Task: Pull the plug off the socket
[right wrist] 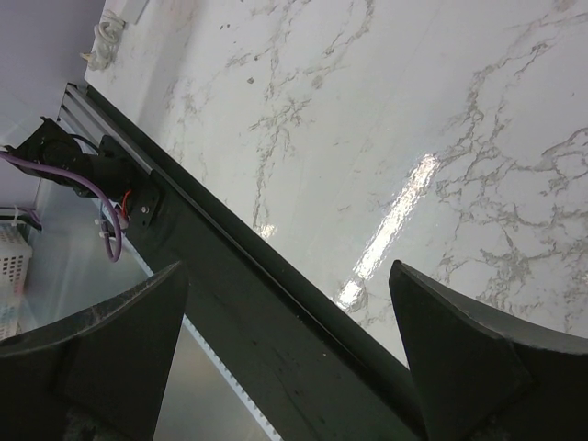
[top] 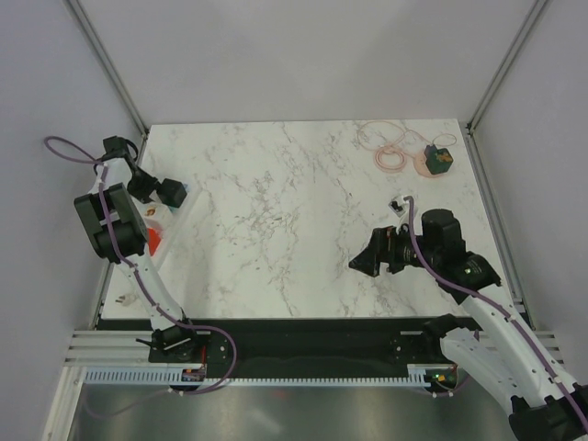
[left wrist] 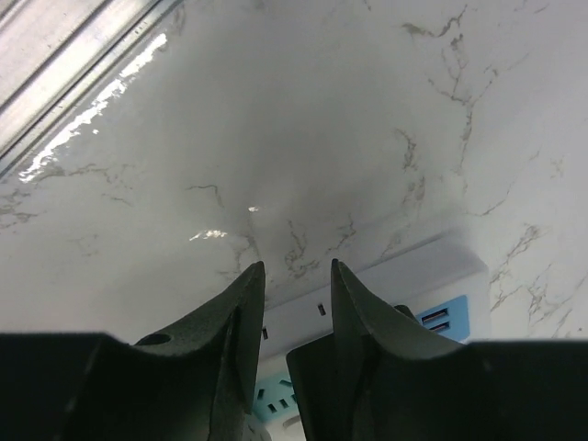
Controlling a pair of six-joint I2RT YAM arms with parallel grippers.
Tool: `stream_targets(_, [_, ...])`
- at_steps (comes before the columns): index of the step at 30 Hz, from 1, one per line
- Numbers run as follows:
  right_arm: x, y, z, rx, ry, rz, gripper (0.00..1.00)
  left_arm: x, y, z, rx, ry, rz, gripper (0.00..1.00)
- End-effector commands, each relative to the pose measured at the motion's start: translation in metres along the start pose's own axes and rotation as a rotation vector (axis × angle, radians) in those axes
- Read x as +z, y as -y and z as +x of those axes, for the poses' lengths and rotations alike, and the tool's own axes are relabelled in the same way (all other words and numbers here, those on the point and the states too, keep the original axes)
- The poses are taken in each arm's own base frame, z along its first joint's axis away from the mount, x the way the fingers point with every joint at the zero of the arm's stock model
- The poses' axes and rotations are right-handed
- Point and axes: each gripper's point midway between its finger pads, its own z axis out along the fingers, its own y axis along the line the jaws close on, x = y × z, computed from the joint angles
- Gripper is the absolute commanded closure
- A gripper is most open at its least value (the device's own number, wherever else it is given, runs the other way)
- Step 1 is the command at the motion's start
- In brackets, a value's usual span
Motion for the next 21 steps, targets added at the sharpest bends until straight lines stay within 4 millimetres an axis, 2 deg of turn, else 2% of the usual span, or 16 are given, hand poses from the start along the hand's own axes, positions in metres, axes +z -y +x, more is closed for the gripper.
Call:
stream_targets(1, [-0.001, 0.0, -0.001, 0.005, 0.012, 0.006, 0.02, -0.001, 0.0, 0.033, 0.031, -0.14, 0.055, 0.58])
stream_targets(5, [0.0, 0.001, -0.001, 0.008, 0.014, 0.011, 0.02, -0.003, 0.0, 0.045, 0.059, -0.173, 0.077, 0.57])
stream_targets(8, [0.002, 0.001, -0.004, 0.009, 0.015, 0.01, 0.02, -0.003, 0.0, 0.062, 0.073, -0.22, 0.101, 0.57])
stream_targets(12, [0.004, 0.001, -0.007, 0.012, 0.014, 0.011, 0.02, -0.013, 0.011, 0.079, 0.114, -0.243, 0.145, 0.57])
stream_targets(13, [0.005, 0.001, -0.007, 0.011, 0.014, 0.009, 0.02, -0.015, 0.018, 0.088, 0.127, -0.259, 0.168, 0.57])
stream_targets(14, [0.005, 0.001, -0.008, 0.012, 0.013, 0.009, 0.02, -0.015, 0.016, 0.1, 0.126, -0.283, 0.172, 0.57])
stream_targets(16, [0.006, 0.002, -0.009, 0.011, 0.017, 0.011, 0.02, -0.021, 0.03, 0.113, 0.154, -0.288, 0.224, 0.57])
stream_targets(18, [0.008, 0.003, -0.009, 0.018, 0.014, 0.014, 0.02, -0.021, 0.033, 0.133, 0.18, -0.317, 0.237, 0.58])
stream_targets(19, [0.009, 0.004, -0.009, 0.02, 0.014, 0.016, 0.02, -0.026, 0.042, 0.145, 0.213, -0.329, 0.256, 0.58])
stream_targets(21, [0.012, 0.006, -0.008, 0.029, 0.011, 0.015, 0.02, -0.027, 0.044, 0.164, 0.24, -0.349, 0.26, 0.58])
